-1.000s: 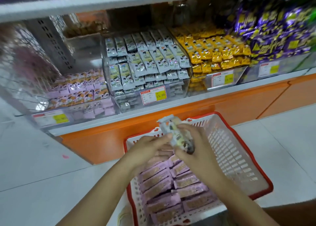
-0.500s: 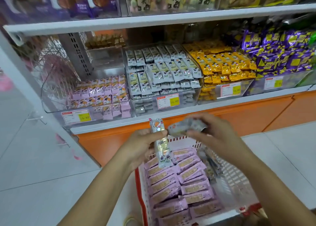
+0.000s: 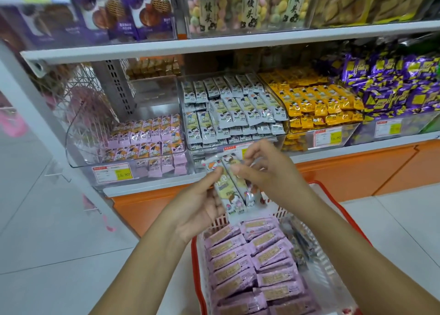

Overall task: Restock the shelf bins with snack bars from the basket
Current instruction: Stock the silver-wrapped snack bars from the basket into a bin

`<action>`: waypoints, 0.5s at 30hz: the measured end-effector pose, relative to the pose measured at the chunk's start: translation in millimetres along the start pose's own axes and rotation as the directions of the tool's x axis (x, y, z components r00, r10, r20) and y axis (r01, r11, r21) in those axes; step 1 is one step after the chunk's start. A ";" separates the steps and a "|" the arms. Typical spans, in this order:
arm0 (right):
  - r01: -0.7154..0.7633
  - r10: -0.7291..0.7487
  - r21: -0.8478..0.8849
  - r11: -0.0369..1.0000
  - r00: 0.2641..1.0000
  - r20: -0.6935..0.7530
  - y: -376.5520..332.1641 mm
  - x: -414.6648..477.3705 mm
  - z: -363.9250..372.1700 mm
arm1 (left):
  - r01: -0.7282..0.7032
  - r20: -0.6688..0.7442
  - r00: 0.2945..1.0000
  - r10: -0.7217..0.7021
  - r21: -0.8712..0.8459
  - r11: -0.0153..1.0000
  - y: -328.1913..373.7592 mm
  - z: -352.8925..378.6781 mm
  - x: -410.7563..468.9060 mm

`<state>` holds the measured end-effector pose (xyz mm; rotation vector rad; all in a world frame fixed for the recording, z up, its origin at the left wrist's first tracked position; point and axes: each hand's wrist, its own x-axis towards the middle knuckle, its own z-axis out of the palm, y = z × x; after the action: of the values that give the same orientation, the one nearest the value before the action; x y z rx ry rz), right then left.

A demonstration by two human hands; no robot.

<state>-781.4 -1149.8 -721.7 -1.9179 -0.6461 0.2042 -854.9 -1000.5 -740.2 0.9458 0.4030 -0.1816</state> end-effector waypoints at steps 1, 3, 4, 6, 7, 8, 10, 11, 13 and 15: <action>0.021 -0.019 -0.046 0.999 0.999 0.033 -3.0 -0.3 3.1 | -0.032 -0.031 0.999 0.031 -0.032 0.999 2.7 -2.4 1.4; 0.011 -0.001 -0.118 0.993 0.996 0.087 -6.3 0.3 8.6 | -0.083 -0.078 0.994 0.077 -0.075 0.994 8.2 -6.6 2.8; -0.009 0.022 -0.124 0.992 0.994 0.104 -7.3 1.6 10.4 | -0.099 -0.090 0.992 0.092 -0.080 0.992 10.6 -7.7 2.4; -0.065 0.076 -0.081 0.995 0.987 0.140 -9.4 6.0 10.2 | -0.119 -0.093 0.989 0.114 -0.046 0.992 15.1 -7.7 1.0; -0.087 0.092 -0.041 0.995 0.983 0.158 -10.1 8.7 6.9 | -0.127 -0.081 0.989 0.124 -0.031 0.991 17.2 -7.3 0.8; -0.101 0.101 -0.011 0.995 0.979 0.175 -9.5 11.3 1.6 | -0.133 -0.070 0.989 0.130 -0.027 0.991 19.2 -7.6 0.7; -0.074 0.083 -0.056 0.996 0.978 0.190 -7.6 16.2 -14.3 | -0.128 -0.061 0.990 0.127 -0.017 0.992 23.2 -11.4 1.1; -0.036 0.058 -0.122 0.992 0.981 0.187 -6.5 19.1 -24.1 | -0.117 -0.057 0.992 0.116 -0.004 0.993 25.3 -13.4 0.8; 0.060 -0.013 -0.218 0.974 0.977 0.211 -7.9 23.9 -42.3 | -0.078 -0.031 0.996 0.078 0.026 0.997 28.3 -16.0 -0.1; 0.226 -0.132 -0.281 0.933 0.939 0.317 -12.7 28.2 -50.5 | -0.025 0.005 1.000 0.024 0.030 0.999 28.1 -14.9 -0.6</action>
<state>-740.9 -1171.5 -684.4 -2.1360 -1.1077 0.2857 -850.2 -972.2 -726.6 0.9791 0.3850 -0.1679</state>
